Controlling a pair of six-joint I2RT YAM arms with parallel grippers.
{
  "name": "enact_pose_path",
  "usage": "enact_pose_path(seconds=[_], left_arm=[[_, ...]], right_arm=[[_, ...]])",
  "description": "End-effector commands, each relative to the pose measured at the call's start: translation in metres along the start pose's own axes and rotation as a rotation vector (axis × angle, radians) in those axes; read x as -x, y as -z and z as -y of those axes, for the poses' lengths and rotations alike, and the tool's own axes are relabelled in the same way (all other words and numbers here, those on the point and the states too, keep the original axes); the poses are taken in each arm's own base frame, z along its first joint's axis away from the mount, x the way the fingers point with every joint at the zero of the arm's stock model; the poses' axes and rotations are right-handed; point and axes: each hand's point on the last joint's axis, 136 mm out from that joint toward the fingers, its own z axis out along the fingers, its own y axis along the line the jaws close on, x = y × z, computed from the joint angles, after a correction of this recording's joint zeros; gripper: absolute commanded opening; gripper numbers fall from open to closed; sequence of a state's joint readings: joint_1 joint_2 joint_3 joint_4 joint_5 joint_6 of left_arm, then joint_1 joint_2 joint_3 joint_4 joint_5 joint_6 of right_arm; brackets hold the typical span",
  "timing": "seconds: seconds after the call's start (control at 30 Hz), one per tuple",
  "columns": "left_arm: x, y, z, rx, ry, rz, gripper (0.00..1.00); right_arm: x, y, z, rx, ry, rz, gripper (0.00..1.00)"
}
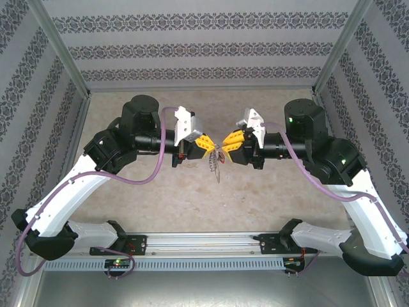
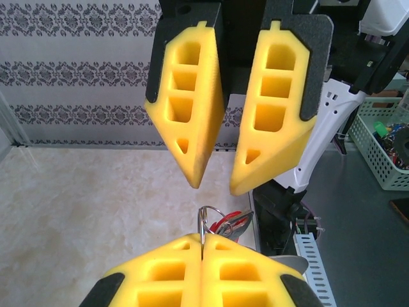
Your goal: Put the keys on the keyring
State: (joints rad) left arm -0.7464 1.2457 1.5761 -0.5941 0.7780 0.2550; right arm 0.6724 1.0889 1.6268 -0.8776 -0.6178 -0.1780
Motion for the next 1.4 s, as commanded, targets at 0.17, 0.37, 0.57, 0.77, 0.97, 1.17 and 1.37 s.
enact_pose_path(seconds=[0.17,0.37,0.57,0.77,0.97,1.17,1.37], left_arm=[[0.023,0.011,0.009,-0.006,-0.057,0.084,0.00],[0.027,0.013,0.009,-0.006,-0.061,0.102,0.00],[0.028,0.011,0.008,-0.016,-0.054,0.104,0.00],[0.028,0.010,0.007,-0.016,-0.049,0.106,0.00],[0.030,0.011,0.004,-0.009,-0.052,0.118,0.00],[0.032,0.012,0.003,-0.019,-0.047,0.130,0.00],[0.032,0.013,0.004,-0.027,-0.043,0.131,0.00]], right_arm=[[-0.005,-0.009,-0.003,0.063,-0.055,-0.012,0.17],[-0.013,-0.013,0.000,0.060,-0.080,-0.021,0.11],[-0.012,-0.016,0.000,0.066,-0.075,-0.012,0.08],[-0.009,-0.017,-0.001,0.082,-0.073,0.005,0.08],[-0.014,-0.017,0.000,0.076,-0.072,-0.010,0.08],[-0.012,-0.012,0.002,0.037,-0.081,0.019,0.36],[-0.009,-0.007,0.005,0.012,-0.107,0.068,0.39]])
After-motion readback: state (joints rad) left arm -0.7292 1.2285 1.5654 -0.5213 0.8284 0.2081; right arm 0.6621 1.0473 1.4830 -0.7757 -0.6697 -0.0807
